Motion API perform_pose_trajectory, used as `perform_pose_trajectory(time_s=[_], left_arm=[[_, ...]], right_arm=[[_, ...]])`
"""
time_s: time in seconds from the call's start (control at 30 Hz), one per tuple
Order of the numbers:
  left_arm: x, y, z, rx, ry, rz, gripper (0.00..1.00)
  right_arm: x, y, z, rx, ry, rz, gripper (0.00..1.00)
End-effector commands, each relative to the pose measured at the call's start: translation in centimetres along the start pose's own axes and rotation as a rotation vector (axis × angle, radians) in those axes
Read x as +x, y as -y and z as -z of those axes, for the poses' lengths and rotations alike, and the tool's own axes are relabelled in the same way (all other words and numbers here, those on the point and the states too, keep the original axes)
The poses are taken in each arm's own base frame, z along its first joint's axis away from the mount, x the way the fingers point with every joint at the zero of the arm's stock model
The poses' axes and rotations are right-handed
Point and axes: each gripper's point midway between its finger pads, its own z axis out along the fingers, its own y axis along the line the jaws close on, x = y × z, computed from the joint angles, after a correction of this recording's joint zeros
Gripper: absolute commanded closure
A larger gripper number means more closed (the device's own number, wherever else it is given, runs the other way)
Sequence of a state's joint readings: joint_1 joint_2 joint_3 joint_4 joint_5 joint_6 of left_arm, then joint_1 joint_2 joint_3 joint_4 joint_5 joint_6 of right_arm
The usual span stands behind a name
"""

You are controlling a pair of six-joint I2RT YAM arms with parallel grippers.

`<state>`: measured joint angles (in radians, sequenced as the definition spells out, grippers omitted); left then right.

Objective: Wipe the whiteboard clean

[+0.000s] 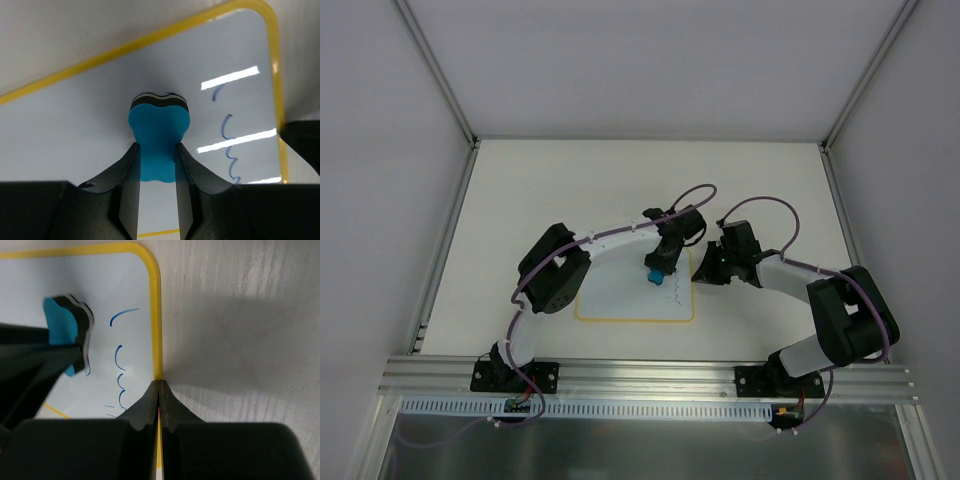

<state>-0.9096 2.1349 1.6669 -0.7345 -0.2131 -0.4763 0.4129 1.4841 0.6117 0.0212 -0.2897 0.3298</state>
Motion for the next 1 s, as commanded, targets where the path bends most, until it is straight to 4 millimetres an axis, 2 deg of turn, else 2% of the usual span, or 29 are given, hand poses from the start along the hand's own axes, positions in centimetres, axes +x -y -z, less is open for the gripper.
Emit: perform_pose_trajectory(time_s=[0.0,0.03,0.1,0.13,0.2,0.27,0.4,0.5,0.53,0.6,0.63,0.7,0.73,0.77,0.8,0.83,0.9,0.97], left_arm=[[4.6,2.8,0.5,0.089,-0.124,0.026,1.00],[5.9,2.3,0.3,0.076,-0.154,0.029,1.00],[6.5,2.0,1.0,0.064,-0.144,0.036,1.00],[7.4,1.3,0.9,0.046,-0.159,0.036,1.00],[7.7,-0.3,1.1,-0.001,-0.140,0.028,1.00],[7.6,-1.9,1.0,-0.032,-0.135,0.057,1.00],[6.1,-7.5,0.8,-0.117,-0.112,0.166,1.00],[4.9,-9.3,0.6,-0.161,-0.087,0.171,1.00],[3.9,-9.4,0.8,-0.157,-0.067,0.176,1.00],[3.3,-8.9,0.5,-0.142,-0.068,0.160,1.00],[2.3,-8.1,0.7,-0.111,-0.052,0.163,1.00],[1.9,-6.4,0.3,-0.078,-0.059,0.119,1.00],[0.6,-5.4,0.6,-0.061,-0.030,0.102,1.00],[0.3,-4.1,0.7,-0.047,-0.018,0.066,1.00],[0.5,-3.2,-0.1,-0.034,-0.038,0.033,1.00],[-0.4,-2.1,0.0,-0.009,-0.021,0.028,1.00],[-0.1,-0.8,-1.0,0.016,-0.047,0.009,1.00],[-0.5,0.2,-1.1,0.040,-0.045,0.009,1.00]], right_arm=[[2.8,3.9,-0.3,0.153,-0.076,-0.016,1.00],[2.8,3.9,-0.3,0.152,-0.078,-0.017,1.00],[2.8,3.9,-0.4,0.154,-0.080,-0.016,1.00],[2.8,3.9,-0.5,0.154,-0.084,-0.017,1.00],[2.7,3.9,-0.5,0.152,-0.083,-0.017,1.00],[2.9,4.0,-0.5,0.154,-0.086,-0.017,1.00],[2.8,3.9,-0.4,0.153,-0.079,-0.017,1.00],[2.7,3.9,-0.4,0.153,-0.078,-0.017,1.00],[2.8,4.0,-0.4,0.155,-0.082,-0.016,1.00],[2.8,3.9,-0.4,0.154,-0.080,-0.018,1.00],[2.8,4.0,-0.4,0.155,-0.079,-0.017,1.00],[2.8,4.0,-0.4,0.155,-0.079,-0.016,1.00],[2.8,4.0,-0.4,0.155,-0.079,-0.017,1.00],[2.8,3.9,-0.4,0.153,-0.079,-0.017,1.00],[2.8,3.9,-0.4,0.154,-0.078,-0.019,1.00],[2.8,3.9,-0.4,0.155,-0.079,-0.019,1.00],[2.8,3.9,-0.3,0.153,-0.079,-0.017,1.00],[2.7,4.0,-0.3,0.155,-0.074,-0.018,1.00]])
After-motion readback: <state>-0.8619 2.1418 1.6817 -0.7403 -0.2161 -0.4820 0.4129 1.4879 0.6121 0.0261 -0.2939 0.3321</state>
